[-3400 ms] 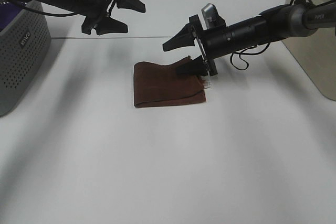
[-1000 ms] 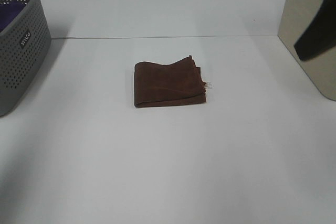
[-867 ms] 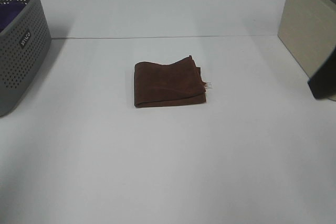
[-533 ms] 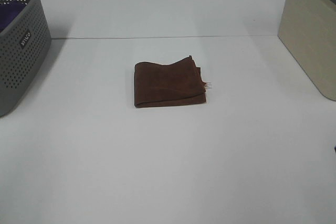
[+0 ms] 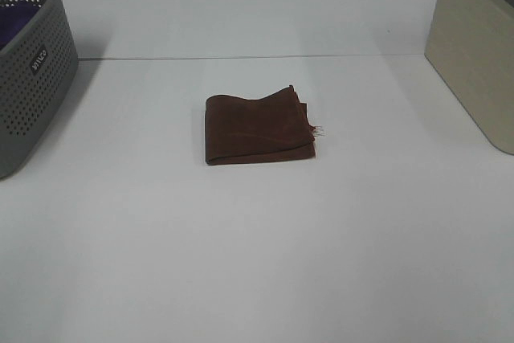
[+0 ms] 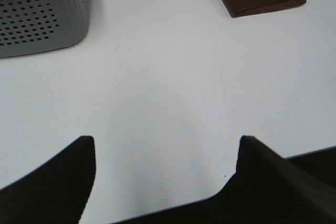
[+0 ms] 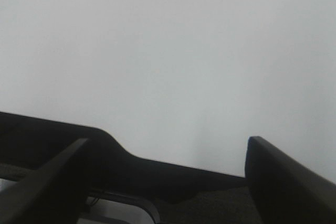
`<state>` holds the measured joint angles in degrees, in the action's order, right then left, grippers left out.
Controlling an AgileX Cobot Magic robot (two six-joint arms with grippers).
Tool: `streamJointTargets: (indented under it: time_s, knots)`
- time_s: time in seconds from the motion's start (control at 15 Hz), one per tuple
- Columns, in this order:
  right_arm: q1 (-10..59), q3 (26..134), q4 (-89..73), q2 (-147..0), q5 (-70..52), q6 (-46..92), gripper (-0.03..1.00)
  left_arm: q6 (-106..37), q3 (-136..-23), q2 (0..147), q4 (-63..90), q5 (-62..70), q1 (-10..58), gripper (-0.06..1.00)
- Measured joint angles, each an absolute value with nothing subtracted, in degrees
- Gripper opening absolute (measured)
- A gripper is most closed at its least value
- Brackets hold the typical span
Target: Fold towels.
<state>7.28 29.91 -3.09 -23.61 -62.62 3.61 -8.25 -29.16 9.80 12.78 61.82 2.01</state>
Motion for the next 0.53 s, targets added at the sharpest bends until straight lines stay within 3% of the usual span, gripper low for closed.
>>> streamJointTargets:
  time_s: [0.53]
  knots:
    - [7.28,28.88,-2.81,-22.86,-61.36,3.04,0.75,-12.09,-29.05,9.80,12.78,61.02,2.01,0.71]
